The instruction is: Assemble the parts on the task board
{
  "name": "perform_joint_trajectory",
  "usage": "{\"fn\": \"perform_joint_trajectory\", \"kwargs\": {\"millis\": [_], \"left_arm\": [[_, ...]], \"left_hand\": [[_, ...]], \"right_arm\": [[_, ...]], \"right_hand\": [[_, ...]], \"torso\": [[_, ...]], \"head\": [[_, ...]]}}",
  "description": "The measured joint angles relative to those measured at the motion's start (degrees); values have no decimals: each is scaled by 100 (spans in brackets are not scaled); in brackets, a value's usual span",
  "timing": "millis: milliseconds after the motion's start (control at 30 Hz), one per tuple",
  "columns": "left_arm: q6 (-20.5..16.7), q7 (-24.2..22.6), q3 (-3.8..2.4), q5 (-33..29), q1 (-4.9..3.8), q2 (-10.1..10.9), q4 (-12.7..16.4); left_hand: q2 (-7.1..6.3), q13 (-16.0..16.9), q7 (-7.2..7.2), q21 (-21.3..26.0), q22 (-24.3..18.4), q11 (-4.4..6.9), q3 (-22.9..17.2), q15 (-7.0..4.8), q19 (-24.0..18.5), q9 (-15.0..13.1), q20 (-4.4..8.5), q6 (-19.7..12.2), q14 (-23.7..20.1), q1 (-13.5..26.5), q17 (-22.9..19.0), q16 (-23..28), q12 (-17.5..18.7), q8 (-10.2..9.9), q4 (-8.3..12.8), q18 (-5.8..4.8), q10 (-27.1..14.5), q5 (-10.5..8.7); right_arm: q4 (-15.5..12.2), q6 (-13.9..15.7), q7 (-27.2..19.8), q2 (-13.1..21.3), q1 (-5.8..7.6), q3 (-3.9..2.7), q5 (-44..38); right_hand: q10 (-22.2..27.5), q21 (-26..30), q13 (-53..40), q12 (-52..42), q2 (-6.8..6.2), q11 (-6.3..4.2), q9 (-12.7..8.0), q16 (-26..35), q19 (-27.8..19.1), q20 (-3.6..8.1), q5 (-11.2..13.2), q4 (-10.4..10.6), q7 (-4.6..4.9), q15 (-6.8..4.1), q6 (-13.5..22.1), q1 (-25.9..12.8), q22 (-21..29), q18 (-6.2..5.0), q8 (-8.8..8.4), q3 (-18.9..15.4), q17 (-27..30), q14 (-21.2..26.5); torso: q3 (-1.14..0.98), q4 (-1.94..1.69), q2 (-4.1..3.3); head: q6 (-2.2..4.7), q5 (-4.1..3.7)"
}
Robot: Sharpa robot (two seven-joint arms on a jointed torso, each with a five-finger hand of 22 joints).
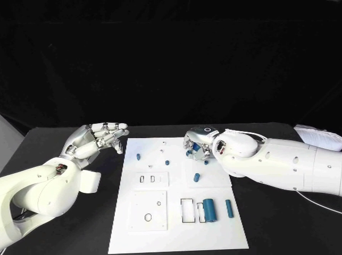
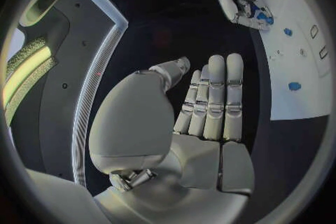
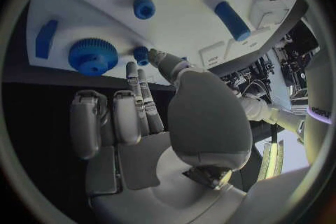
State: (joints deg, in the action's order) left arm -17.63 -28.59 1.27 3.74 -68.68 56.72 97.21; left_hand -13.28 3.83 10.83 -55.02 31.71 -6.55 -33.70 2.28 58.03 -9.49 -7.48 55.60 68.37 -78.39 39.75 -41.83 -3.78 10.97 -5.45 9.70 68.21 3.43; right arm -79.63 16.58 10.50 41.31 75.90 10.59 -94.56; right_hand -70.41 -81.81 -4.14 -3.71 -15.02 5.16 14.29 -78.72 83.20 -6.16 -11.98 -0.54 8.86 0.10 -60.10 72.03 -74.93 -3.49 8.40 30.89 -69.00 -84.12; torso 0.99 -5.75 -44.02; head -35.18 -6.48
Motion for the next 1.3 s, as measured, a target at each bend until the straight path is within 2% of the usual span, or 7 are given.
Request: {"fn": "perform_joint_trajectory", "kwargs": {"millis": [300,433,600,667,733,967,1300], "left_arm": [[5,8,-2,2,-2,4,-3],[7,12,-2,3,-2,4,-9],[8,17,-2,4,-2,4,-16],[8,19,-2,4,-3,5,-21],[8,20,-2,4,-3,5,-24],[9,27,-2,4,-3,9,-41],[9,36,-2,4,-4,9,-75]], "left_hand": [[0,0,0,0,0,0,0,0,0,1,0,0,0,0,0,0,0,0,0,0,0,0],[0,0,0,0,8,0,-16,0,0,-7,0,0,0,0,5,-28,0,0,16,0,0,0],[0,0,0,-23,13,0,-15,1,0,-7,0,0,1,0,4,-28,0,0,16,0,0,0],[0,0,0,-23,13,0,-15,1,0,-7,0,0,1,0,4,-28,0,0,16,0,0,0],[0,-1,0,-23,13,0,-15,1,0,-7,0,0,1,0,4,-28,0,0,16,0,0,0],[23,-1,0,-22,19,0,-15,-20,0,-6,0,0,-21,22,11,-28,0,0,16,0,0,0],[23,-1,0,-44,26,0,-31,-20,0,-15,0,0,-21,22,16,-51,0,0,31,-1,-1,0]], "right_arm": [[43,-23,18,-29,-14,-4,-13],[42,-17,20,-29,-14,-8,-16],[7,52,20,-7,-17,-5,-19],[-19,116,20,16,-25,0,-20],[-40,173,22,34,-29,2,-20],[-178,515,55,83,-31,-3,-21],[-170,889,209,-96,27,-42,-50]], "right_hand": [[-56,-20,0,0,64,-45,40,-22,0,0,-24,37,-2,0,-46,64,1,0,28,128,3,0],[-176,-55,-8,9,120,-69,95,-44,14,14,-13,63,-57,0,-142,120,1,0,104,281,4,0],[-358,-145,-53,-44,215,-67,242,-75,63,63,56,61,-152,-71,-361,215,2,-1,268,484,11,17],[-370,-153,-54,-61,242,-55,304,-99,92,92,80,36,-191,-115,-403,242,2,-2,321,510,11,10],[-403,-190,-54,-67,243,-22,355,-99,78,106,82,15,-197,-115,-449,242,2,58,360,530,15,10],[-424,-190,-54,-67,242,-2,465,-99,91,135,65,-27,-199,-155,-467,243,2,87,417,572,25,8],[-423,-190,-54,-66,242,-2,500,-99,91,134,64,-66,-199,-155,-466,243,3,87,445,580,55,9]], "torso": [[1,-10,-36],[0,-11,-48],[-2,-11,-58],[-2,-11,-61],[-2,-11,-64],[1,-13,-74],[25,-5,-74]], "head": [[9,-4],[2,-4],[-2,-5],[-3,-5],[-3,-4],[23,-2],[94,-7]]}}
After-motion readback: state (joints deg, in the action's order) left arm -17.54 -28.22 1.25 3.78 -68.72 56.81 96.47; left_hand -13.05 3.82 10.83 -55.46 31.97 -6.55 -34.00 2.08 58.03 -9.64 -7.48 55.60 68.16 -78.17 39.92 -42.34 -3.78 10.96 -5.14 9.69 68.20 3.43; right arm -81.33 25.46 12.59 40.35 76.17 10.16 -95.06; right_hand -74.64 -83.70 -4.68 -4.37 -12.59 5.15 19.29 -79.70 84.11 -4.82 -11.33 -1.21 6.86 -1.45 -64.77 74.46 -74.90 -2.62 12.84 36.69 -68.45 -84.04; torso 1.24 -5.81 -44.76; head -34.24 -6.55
